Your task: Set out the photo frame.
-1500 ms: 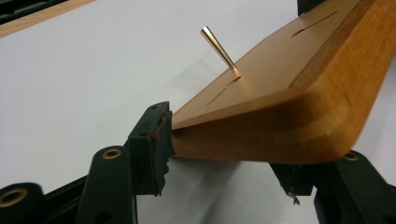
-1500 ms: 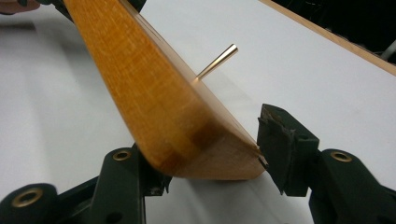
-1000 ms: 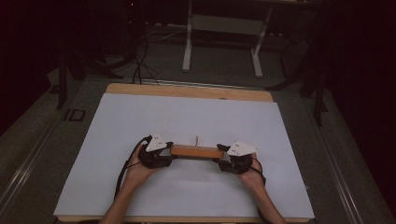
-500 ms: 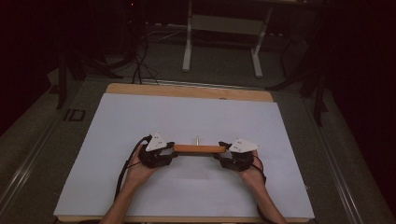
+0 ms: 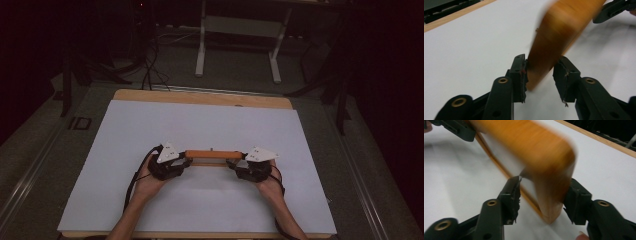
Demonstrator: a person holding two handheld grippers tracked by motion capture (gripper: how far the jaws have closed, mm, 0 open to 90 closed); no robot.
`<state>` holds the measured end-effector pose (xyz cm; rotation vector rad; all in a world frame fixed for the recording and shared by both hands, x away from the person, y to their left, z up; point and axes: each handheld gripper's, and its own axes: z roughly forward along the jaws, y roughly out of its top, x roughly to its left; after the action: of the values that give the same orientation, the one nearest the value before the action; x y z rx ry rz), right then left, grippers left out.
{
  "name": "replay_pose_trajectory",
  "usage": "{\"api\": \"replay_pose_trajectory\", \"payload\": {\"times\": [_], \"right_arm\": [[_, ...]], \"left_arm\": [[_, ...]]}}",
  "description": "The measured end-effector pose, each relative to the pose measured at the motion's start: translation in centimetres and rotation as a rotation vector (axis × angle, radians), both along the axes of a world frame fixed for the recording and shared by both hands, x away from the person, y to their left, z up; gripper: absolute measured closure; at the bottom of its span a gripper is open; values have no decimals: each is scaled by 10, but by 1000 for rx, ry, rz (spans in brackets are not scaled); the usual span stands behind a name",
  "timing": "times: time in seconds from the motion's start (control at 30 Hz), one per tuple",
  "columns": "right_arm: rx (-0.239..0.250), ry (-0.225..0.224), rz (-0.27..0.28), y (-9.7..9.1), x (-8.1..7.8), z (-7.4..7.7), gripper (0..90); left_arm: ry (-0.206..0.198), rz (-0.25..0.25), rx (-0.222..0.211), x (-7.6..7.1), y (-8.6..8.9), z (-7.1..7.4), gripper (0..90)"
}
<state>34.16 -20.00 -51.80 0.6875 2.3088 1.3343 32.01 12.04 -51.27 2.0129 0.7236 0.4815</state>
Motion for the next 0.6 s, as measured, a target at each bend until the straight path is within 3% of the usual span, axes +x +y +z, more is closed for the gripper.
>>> {"api": "replay_pose_trajectory", "payload": {"times": [0.1, 0.6], "right_arm": [[59, 49, 23, -3, 3, 0, 527], [54, 52, 15, -2, 2, 1, 527]], "left_arm": [[16, -12, -15, 0, 1, 0, 642], [27, -4, -11, 1, 1, 1, 642]]}}
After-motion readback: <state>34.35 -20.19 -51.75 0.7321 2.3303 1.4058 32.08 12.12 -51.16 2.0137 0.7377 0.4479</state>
